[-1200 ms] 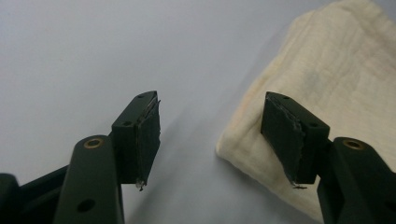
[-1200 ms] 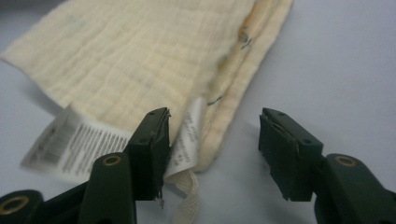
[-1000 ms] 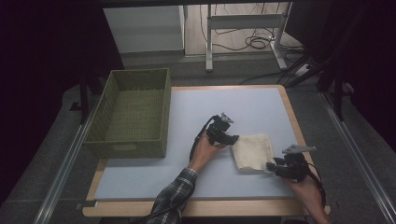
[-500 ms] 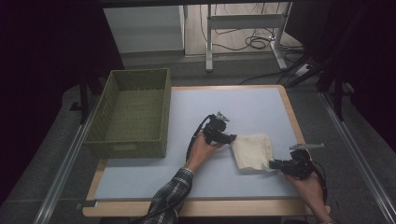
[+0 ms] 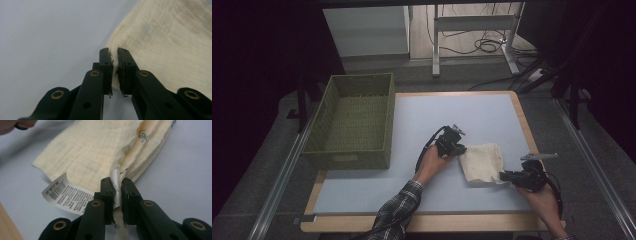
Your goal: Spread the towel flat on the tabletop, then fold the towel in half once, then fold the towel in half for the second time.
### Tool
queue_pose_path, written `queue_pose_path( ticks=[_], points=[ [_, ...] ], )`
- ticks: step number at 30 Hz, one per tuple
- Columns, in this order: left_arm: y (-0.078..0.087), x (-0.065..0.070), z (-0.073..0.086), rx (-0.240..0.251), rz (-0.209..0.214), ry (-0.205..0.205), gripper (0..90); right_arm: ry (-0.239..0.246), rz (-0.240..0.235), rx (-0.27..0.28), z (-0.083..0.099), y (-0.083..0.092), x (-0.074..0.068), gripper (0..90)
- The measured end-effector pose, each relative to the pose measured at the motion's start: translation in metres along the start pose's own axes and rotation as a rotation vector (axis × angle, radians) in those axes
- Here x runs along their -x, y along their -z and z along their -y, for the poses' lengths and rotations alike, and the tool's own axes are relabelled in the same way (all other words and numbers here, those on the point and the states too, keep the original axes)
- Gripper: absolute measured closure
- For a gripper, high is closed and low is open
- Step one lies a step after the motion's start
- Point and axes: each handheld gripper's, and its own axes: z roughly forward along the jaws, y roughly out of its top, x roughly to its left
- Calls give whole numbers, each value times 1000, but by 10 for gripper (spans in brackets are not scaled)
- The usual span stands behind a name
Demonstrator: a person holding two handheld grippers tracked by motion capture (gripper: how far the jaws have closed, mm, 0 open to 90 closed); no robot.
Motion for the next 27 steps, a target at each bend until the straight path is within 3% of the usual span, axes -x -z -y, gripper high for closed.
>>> queue_pose_path(
  ticks=[3,10,27],
  points=[
    [7,-1,-3,11,-14,-7,829,6,-17,16,-4,4,-3,810],
    [28,-3,-4,29,-43,-13,829,72,-48,16,-14,6,-20,810],
    [72,-16,0,21,-111,-19,823,133,-114,31,-43,-4,-51,809]
  ],
)
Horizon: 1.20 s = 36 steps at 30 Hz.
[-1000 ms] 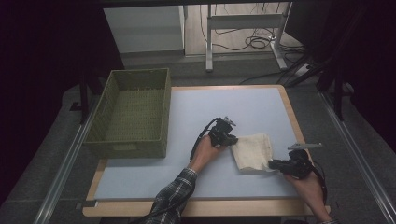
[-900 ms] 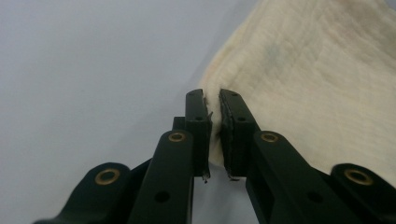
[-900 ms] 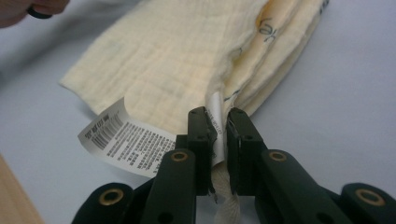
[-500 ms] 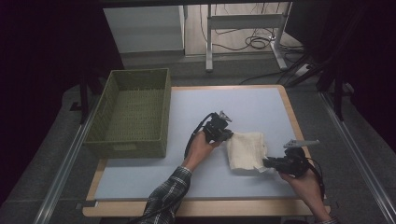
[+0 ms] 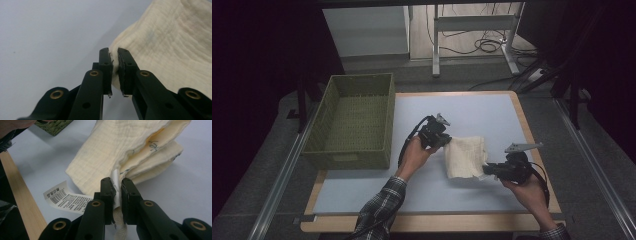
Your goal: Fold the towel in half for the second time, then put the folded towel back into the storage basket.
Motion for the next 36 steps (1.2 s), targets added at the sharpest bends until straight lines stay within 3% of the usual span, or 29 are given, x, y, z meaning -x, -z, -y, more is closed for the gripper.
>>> queue_pose_path(
  ticks=[10,23,36],
  points=[
    [20,-10,3,1,-30,16,821,24,-33,-3,-17,-11,-10,808],
    [47,-21,0,-19,-69,-3,817,31,-57,1,-35,-21,-17,808],
    [80,-35,1,-64,-193,-43,812,65,-118,13,-72,-32,-35,808]
  ],
)
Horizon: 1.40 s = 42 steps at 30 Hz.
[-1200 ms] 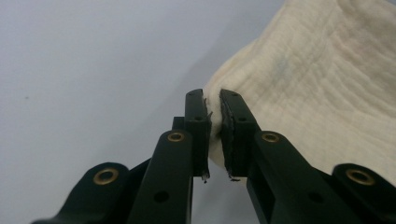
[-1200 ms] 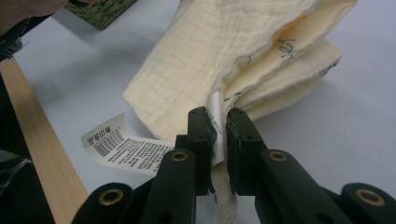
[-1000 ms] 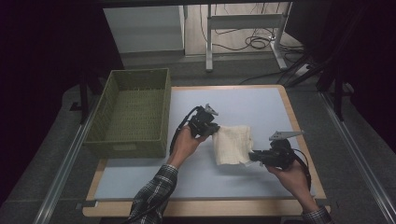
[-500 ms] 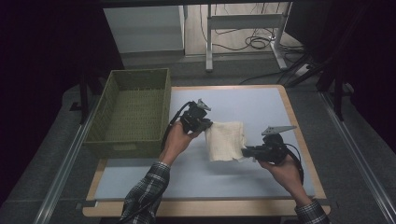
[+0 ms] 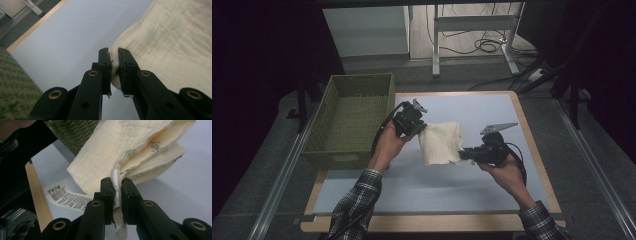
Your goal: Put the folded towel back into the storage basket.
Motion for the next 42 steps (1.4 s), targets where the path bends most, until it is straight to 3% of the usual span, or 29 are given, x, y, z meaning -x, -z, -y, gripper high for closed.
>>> queue_pose_path(
  ticks=[11,27,42],
  points=[
    [19,-21,12,-25,-76,2,810,16,-54,0,-29,-16,-13,808],
    [57,-51,17,-8,-144,43,810,32,-96,26,-70,-28,-25,808],
    [91,-85,42,-10,-226,100,811,59,-122,22,-106,-66,-46,808]
  ],
)
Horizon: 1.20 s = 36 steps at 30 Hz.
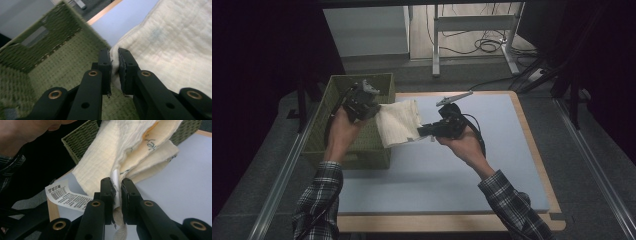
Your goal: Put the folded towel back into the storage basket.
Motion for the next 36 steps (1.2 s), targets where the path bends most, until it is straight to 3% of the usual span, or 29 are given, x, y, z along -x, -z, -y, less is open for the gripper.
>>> queue_pose_path(
  ticks=[7,17,29,36],
  points=[
    [7,-20,13,-6,-39,34,812,12,-17,-7,-16,-26,-10,808],
    [3,-46,36,-36,-99,79,813,26,-18,-24,-31,-72,-22,807],
    [0,-71,65,-78,-149,122,812,9,-24,-65,-37,-128,-40,805],
    [-1,-83,83,-91,-164,136,808,10,11,-104,-38,-159,-52,803]
  ],
)
